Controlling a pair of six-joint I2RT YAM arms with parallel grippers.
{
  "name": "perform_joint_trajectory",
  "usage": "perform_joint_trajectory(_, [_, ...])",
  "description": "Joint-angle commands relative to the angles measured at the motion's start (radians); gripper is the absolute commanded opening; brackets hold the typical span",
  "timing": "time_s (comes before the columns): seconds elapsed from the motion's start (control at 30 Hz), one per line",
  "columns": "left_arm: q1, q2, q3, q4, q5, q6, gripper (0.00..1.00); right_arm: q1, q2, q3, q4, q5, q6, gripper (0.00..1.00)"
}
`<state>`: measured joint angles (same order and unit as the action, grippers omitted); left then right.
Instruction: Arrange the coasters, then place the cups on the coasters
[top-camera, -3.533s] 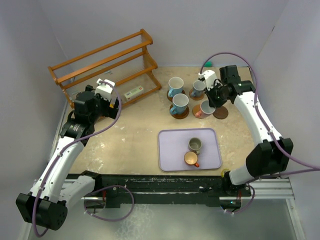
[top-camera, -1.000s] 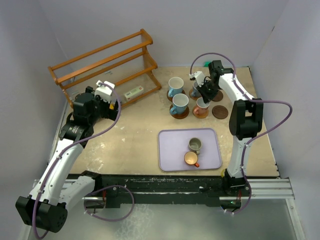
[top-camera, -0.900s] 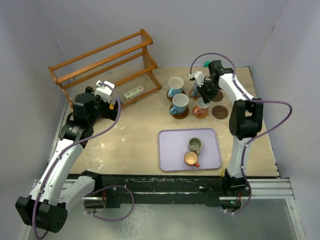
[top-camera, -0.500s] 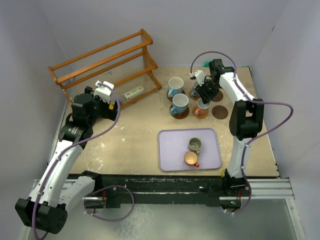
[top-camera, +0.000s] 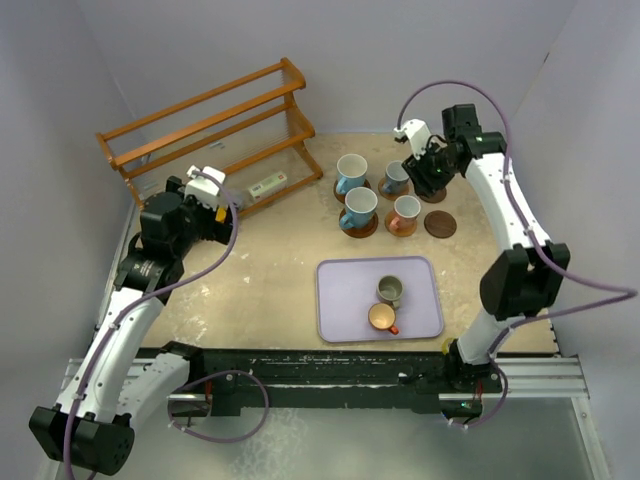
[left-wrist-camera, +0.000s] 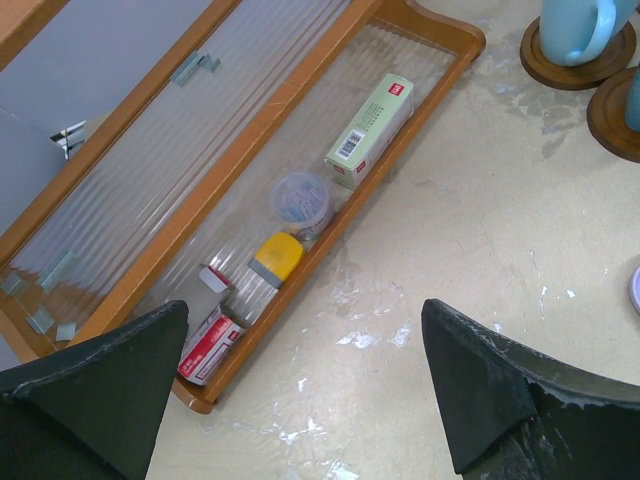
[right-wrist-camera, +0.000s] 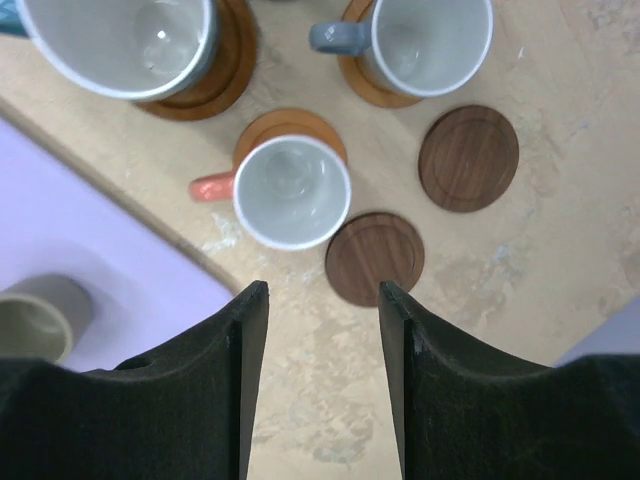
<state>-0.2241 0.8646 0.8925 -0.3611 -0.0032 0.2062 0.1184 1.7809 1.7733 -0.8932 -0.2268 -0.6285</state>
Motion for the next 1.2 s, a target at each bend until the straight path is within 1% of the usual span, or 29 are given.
perform_joint_trajectory(0.0, [0.006, -0.020, 0.012, 0.030, 0.018, 0.022, 0.96, 0.001, -0.145, -0.106, -0.035, -0.044, 0.013, 0.51])
perform_joint_trajectory(0.3, [0.007, -0.040, 0.010, 0.017, 0.013, 0.029, 0.96, 0.019, -0.463, -0.385, -0.026, -0.111, 0.001, 0.50])
perform_joint_trajectory(0.47, [0.006, -0.035, 0.002, 0.017, 0.009, 0.031, 0.96, 0.088, -0.602, -0.516, -0.039, -0.123, -0.001, 0.50])
perform_joint_trajectory(0.6, [0.006, -0.030, -0.013, 0.032, 0.003, 0.048, 0.96, 0.147, -0.706, -0.620, -0.015, -0.132, 0.008, 0.51])
perform_joint_trajectory(0.7, [0.008, -0.028, -0.027, 0.038, 0.003, 0.059, 0.96, 0.183, -0.734, -0.678, 0.003, -0.148, 0.024, 0.51])
perform_joint_trajectory(0.83, [0.009, -0.041, -0.050, 0.048, 0.005, 0.067, 0.96, 0.223, -0.732, -0.741, 0.044, -0.167, 0.040, 0.52])
perform_joint_trajectory(1.0, [0.010, -0.047, -0.057, 0.052, 0.020, 0.064, 0.96, 0.270, -0.698, -0.778, 0.088, -0.168, 0.074, 0.52])
perform_joint_trajectory(1.17, [0.013, -0.051, -0.050, 0.044, 0.031, 0.053, 0.96, 0.355, -0.646, -0.802, 0.142, -0.130, 0.108, 0.52])
